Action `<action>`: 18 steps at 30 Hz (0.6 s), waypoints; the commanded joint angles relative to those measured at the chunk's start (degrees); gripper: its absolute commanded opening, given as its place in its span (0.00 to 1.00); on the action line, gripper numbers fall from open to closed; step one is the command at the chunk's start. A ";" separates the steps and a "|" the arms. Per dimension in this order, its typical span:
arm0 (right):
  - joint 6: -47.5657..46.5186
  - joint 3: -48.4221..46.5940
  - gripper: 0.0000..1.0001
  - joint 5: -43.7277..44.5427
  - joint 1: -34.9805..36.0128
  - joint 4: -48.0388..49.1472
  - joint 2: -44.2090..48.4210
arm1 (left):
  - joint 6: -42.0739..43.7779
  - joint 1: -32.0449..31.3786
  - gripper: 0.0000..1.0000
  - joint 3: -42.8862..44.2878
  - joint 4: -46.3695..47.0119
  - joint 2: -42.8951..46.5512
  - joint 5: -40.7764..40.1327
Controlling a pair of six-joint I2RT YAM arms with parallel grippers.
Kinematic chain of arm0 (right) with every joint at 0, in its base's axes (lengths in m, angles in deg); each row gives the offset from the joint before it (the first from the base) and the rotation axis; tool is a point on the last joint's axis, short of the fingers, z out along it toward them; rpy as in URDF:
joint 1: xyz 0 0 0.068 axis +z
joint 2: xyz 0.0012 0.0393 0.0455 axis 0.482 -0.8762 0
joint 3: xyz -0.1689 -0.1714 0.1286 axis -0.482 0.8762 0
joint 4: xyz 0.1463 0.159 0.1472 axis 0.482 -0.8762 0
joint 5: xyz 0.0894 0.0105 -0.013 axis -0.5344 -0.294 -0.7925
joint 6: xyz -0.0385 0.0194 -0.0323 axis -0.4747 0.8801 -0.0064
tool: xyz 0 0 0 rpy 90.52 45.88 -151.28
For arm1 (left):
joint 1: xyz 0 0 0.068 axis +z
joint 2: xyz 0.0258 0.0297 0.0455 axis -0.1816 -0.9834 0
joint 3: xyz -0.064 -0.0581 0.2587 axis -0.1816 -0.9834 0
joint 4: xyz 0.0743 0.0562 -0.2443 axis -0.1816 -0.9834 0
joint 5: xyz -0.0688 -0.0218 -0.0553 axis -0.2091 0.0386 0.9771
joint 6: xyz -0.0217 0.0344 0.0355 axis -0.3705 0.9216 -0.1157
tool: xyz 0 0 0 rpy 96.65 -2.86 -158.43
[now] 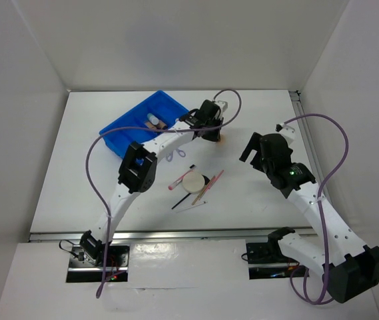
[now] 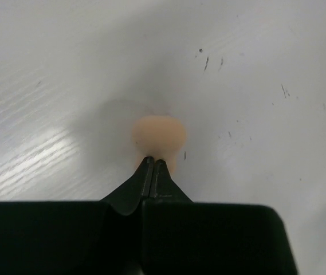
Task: Organize the makeup
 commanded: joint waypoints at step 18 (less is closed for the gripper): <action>-1.14 -0.14 1.00 0.25 -0.23 4.78 -3.85 | 3.89 15.36 0.00 -3.17 2.49 12.93 -19.30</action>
